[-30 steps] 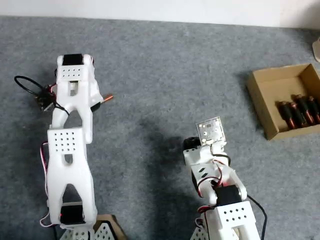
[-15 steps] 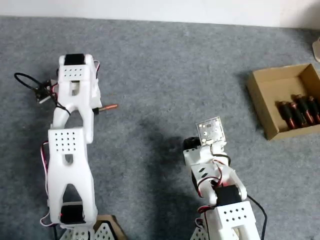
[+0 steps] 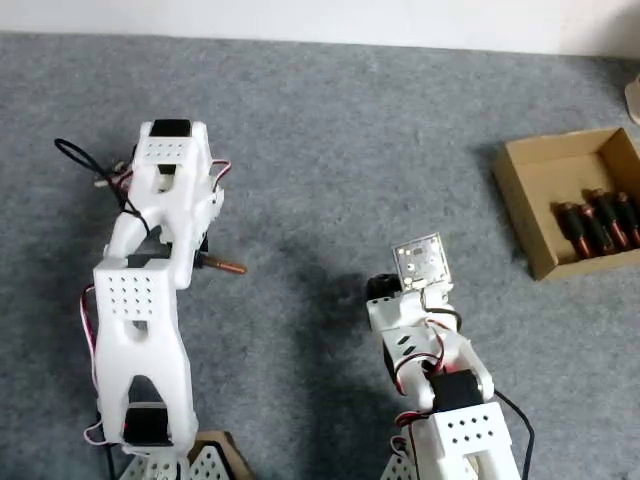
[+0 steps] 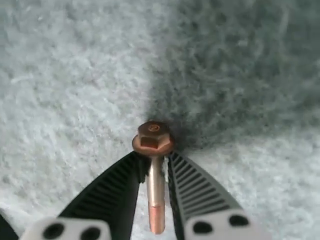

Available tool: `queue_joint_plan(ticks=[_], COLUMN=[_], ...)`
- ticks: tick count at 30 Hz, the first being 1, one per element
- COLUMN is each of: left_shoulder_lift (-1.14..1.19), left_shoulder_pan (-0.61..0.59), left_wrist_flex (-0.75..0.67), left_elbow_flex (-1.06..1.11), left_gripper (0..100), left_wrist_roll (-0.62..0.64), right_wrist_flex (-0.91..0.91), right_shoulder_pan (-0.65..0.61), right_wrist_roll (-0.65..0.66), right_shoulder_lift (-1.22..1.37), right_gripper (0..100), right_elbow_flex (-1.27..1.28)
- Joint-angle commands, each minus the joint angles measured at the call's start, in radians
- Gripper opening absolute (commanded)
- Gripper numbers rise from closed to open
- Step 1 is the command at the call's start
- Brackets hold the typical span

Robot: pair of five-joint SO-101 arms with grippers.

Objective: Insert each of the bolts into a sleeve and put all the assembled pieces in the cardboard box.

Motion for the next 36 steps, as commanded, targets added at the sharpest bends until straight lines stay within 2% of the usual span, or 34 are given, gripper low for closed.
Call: queue_joint_plan(ticks=[1,8,12,20,24,30,36], left_shoulder_lift=[-0.082,-0.081,-0.088,-0.111,-0.111,-0.111,-0.102], left_shoulder_pan=[-0.025,-0.07,-0.048,-0.039,0.013,0.076,0.107], left_wrist_flex=[0.018,0.02,0.021,0.02,0.018,0.02,0.015], left_elbow_flex=[-0.028,-0.064,-0.064,-0.177,-0.182,-0.151,-0.143], left_gripper=[1,1,1,1,1,1,1], left_wrist_roll=[-0.038,-0.064,-0.368,-0.861,-0.876,-1.076,-1.092], right_wrist_flex=[-0.028,-0.028,-0.028,-0.028,-0.028,-0.027,-0.027], right_shoulder_pan=[-0.007,-0.007,-0.007,-0.007,-0.007,-0.007,-0.007], right_wrist_roll=[0.012,0.014,0.014,0.014,0.014,0.014,0.014], right_shoulder_lift=[-0.018,-0.018,-0.018,-0.018,-0.018,-0.016,-0.016], right_gripper=[0.5,0.5,0.5,0.5,0.5,0.5,0.5], right_elbow_flex=[-0.012,-0.012,-0.012,-0.012,-0.012,-0.012,-0.012])
